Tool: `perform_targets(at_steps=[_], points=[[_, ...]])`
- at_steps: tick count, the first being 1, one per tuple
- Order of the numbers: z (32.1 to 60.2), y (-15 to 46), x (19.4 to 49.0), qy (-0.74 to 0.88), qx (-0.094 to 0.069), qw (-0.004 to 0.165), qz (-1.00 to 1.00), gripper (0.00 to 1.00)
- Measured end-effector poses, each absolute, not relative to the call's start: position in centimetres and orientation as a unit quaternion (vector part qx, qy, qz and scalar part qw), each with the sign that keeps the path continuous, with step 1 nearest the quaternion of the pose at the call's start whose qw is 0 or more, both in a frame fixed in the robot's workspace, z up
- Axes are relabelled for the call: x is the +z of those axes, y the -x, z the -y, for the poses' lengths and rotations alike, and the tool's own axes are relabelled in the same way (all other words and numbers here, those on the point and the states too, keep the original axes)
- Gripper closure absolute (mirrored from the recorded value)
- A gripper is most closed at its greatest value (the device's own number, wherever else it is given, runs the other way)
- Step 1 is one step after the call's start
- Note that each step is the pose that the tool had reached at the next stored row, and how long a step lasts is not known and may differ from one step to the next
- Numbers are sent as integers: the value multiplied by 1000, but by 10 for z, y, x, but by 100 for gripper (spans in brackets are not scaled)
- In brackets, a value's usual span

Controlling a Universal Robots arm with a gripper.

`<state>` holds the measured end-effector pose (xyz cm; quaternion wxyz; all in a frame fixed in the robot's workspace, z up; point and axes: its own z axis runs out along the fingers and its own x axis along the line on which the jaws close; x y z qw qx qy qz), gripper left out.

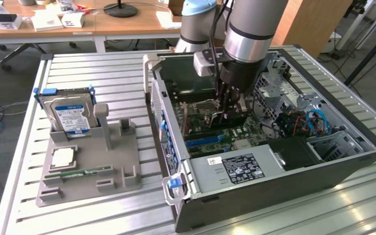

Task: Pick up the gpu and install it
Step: 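Insert the gpu into the slot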

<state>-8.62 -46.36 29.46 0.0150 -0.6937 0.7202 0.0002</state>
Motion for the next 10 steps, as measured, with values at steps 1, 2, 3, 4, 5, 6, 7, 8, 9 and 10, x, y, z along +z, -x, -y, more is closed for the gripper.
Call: perform_targets(at_steps=[1, 2, 3, 4, 5, 6, 7, 8, 9, 10], points=[[464, 86, 293, 694, 0, 15, -720, 74], [464, 86, 292, 694, 0, 15, -720, 74], [464, 86, 290, 694, 1, 15, -719, 74], [464, 86, 289, 695, 1, 15, -719, 74], [464, 86, 288, 695, 1, 14, -719, 74], [464, 86, 287, 696, 1, 14, -718, 74], [464, 86, 287, 697, 1, 14, -717, 74], [464, 86, 286, 699, 1, 14, -715, 74], [464, 86, 286, 700, 1, 14, -714, 74], [464, 86, 286, 701, 1, 14, -713, 74]])
